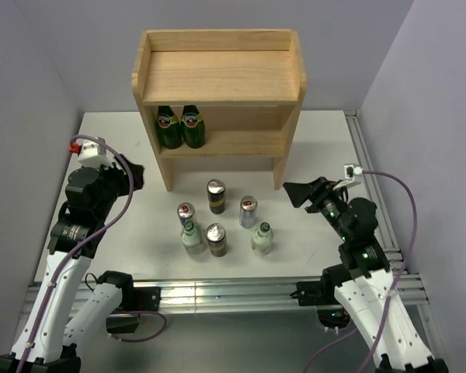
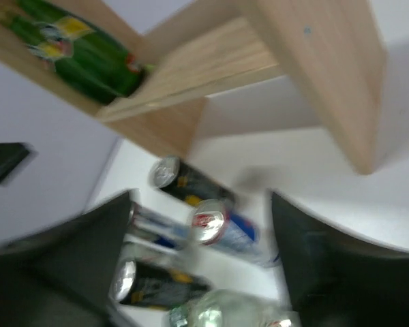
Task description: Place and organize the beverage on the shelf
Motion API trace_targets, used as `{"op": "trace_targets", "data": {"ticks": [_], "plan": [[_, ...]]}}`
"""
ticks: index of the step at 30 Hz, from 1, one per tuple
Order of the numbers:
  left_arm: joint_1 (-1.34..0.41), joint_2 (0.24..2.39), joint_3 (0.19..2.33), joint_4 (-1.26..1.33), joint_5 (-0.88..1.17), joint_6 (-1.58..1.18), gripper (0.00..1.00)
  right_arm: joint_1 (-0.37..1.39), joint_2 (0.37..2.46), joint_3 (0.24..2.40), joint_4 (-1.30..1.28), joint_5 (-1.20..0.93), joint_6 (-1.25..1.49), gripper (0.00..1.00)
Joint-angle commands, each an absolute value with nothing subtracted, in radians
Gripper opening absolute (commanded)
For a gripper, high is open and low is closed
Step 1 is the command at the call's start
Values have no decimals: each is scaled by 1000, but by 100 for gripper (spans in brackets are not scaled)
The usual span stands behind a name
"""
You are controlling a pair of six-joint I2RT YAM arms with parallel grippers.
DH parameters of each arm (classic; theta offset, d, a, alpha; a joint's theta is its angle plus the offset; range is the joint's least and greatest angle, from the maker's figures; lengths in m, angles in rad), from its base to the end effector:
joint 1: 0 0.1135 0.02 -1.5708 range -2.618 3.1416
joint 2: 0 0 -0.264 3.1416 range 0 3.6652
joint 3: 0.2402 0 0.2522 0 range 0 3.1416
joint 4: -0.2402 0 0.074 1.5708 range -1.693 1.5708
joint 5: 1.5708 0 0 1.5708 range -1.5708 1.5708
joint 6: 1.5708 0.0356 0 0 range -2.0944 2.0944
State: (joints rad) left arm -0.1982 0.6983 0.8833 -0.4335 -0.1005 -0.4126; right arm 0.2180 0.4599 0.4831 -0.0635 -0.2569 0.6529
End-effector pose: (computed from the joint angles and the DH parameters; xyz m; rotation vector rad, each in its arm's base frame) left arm 0.1513 -0.0267 0.3604 -0.2670 1.8117 -0.3403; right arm 0.1301 0.0381 0.2920 0.1579 1.6746 0.8718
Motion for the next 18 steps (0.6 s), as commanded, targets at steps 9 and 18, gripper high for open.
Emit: {"op": "trace_targets", "data": {"ticks": [9,18], "plan": [[-167,687,880,-405,-17,-414,99,245,146,520,-311,-428,781,100],[-167,716,891,-422,-38,-416,99,265,222,581,-742,-128,719,100]]}}
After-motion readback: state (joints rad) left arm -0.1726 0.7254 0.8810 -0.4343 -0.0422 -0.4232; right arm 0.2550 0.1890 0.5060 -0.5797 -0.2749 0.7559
